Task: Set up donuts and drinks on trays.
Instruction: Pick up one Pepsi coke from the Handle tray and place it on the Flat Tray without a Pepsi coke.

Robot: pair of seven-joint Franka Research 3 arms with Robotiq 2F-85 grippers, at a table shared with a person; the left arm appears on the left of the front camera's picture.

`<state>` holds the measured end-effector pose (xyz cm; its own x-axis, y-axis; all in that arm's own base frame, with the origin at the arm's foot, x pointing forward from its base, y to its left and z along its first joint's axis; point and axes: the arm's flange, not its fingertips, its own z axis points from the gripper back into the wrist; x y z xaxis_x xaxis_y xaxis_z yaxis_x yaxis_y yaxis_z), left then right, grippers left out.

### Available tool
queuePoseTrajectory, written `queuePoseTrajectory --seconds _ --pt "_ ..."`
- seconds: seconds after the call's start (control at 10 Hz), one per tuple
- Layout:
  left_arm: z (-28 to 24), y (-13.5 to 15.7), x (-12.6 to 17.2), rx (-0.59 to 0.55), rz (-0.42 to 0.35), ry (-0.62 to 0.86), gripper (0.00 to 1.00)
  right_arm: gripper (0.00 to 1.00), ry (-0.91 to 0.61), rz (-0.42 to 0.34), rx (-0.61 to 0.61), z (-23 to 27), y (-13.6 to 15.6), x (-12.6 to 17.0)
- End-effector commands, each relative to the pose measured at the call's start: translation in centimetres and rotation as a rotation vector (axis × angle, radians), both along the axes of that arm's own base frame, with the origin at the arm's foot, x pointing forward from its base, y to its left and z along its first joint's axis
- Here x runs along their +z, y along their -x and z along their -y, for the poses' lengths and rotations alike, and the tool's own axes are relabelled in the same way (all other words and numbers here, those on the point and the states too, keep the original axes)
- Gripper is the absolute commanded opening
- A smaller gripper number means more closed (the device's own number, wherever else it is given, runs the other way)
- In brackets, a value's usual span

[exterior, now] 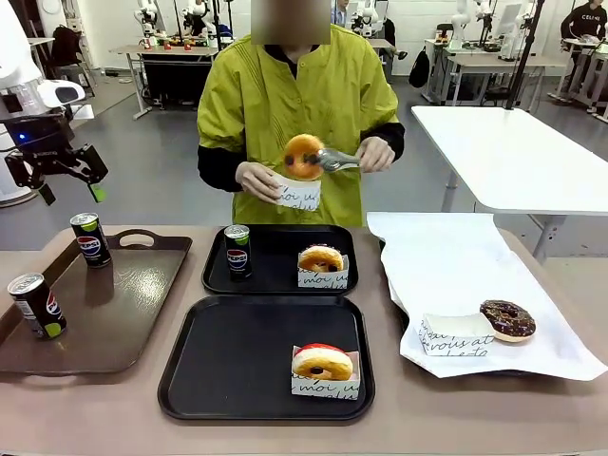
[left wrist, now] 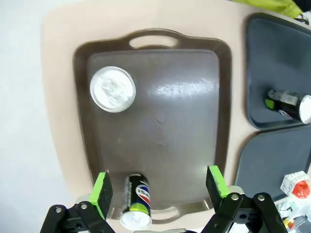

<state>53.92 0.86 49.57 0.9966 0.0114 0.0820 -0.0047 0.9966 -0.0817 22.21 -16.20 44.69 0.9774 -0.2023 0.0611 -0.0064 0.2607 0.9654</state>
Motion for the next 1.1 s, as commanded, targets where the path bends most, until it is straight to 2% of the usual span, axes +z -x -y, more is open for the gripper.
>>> queuePoseTrajectory --seconds 0.0,0.2,0.4,1.0 --pt "-0.9 -2.9 -0.9 0.055 -0.006 -0.057 1.00 1.00 -0.006 0.006 0.002 -0.1 0.1 -0.1" --pt "-1.7 -4.0 -2.0 0.090 0.028 -0.093 1.00 1.00 -0.006 0.006 0.002 -0.1 0.1 -0.1" --pt "-2.3 -5.1 -3.3 0.076 0.037 -0.076 1.00 1.00 -0.006 0.006 0.002 -0.1 0.1 -0.1" --pt "-3.4 -6.0 -7.5 -0.010 0.005 -0.052 1.00 1.00 -0.006 0.006 0.002 -0.1 0.1 -0.1"
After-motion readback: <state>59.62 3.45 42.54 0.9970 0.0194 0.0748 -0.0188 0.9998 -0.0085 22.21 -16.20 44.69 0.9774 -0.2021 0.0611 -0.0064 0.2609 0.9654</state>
